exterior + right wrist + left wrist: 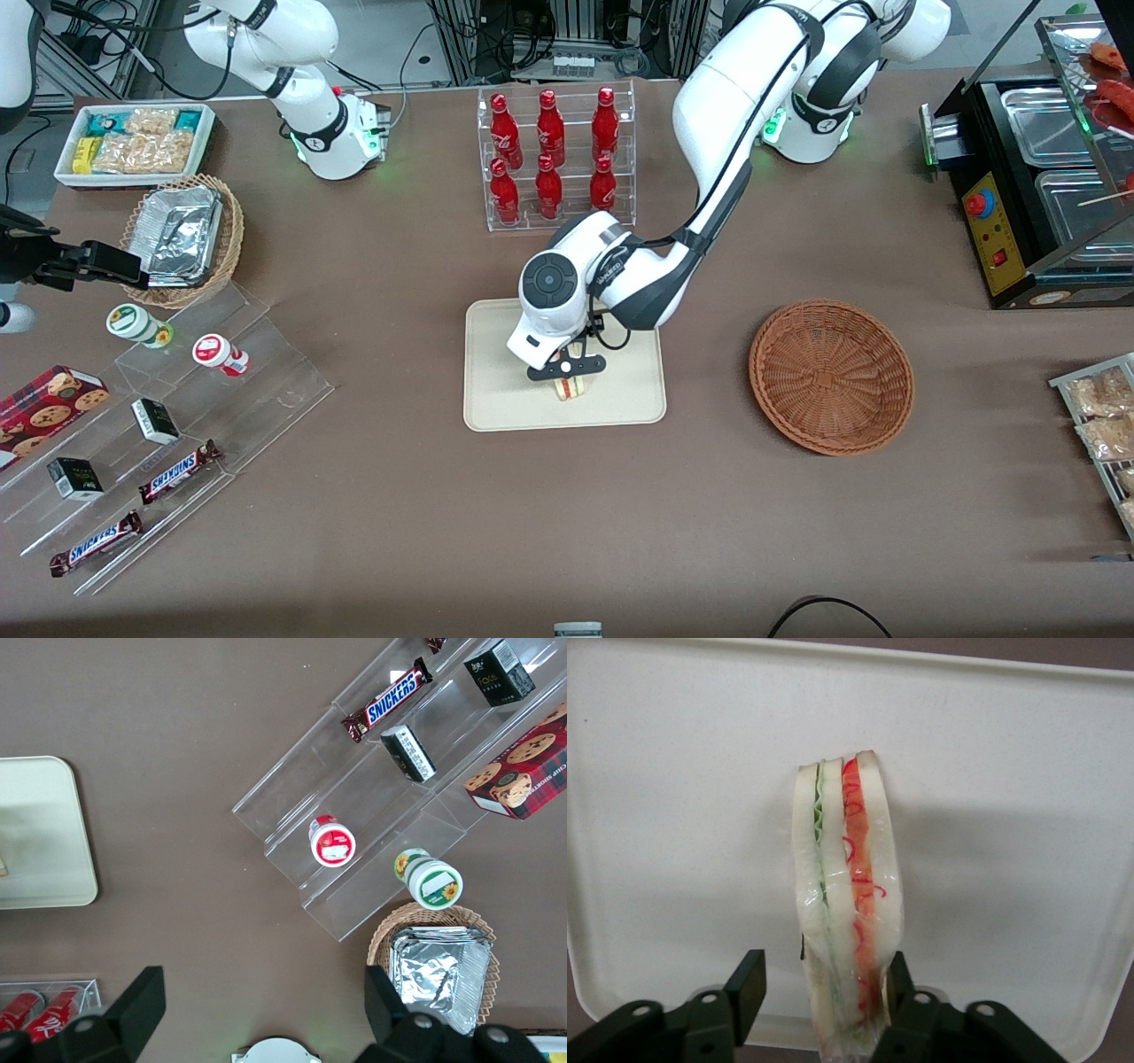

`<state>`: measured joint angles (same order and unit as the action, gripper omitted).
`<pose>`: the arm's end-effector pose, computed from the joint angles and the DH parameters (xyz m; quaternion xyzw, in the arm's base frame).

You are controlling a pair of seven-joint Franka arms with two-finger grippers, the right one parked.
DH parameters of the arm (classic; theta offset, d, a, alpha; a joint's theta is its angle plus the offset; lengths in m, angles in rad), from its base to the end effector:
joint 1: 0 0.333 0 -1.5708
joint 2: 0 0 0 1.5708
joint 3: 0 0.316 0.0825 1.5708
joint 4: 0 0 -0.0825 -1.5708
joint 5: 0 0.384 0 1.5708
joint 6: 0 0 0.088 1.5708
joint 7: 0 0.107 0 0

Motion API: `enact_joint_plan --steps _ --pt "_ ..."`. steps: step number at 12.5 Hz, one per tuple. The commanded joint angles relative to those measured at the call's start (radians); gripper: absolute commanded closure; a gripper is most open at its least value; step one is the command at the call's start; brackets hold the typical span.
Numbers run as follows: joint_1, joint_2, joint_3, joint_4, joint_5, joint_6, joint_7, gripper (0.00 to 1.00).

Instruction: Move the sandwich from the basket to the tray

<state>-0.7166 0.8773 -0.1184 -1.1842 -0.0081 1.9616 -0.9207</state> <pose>0.5212 -0.5400 0.2511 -0.9956 -0.0634 0.0687 0.0043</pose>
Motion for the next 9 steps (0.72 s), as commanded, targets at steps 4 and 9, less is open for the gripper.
enact_joint_plan --steps 4,9 --pt "-0.006 -0.061 0.013 0.04 0.017 -0.024 -0.006 0.0" --pt "0.057 -0.17 0.011 0.034 0.005 -0.076 0.109 0.0"
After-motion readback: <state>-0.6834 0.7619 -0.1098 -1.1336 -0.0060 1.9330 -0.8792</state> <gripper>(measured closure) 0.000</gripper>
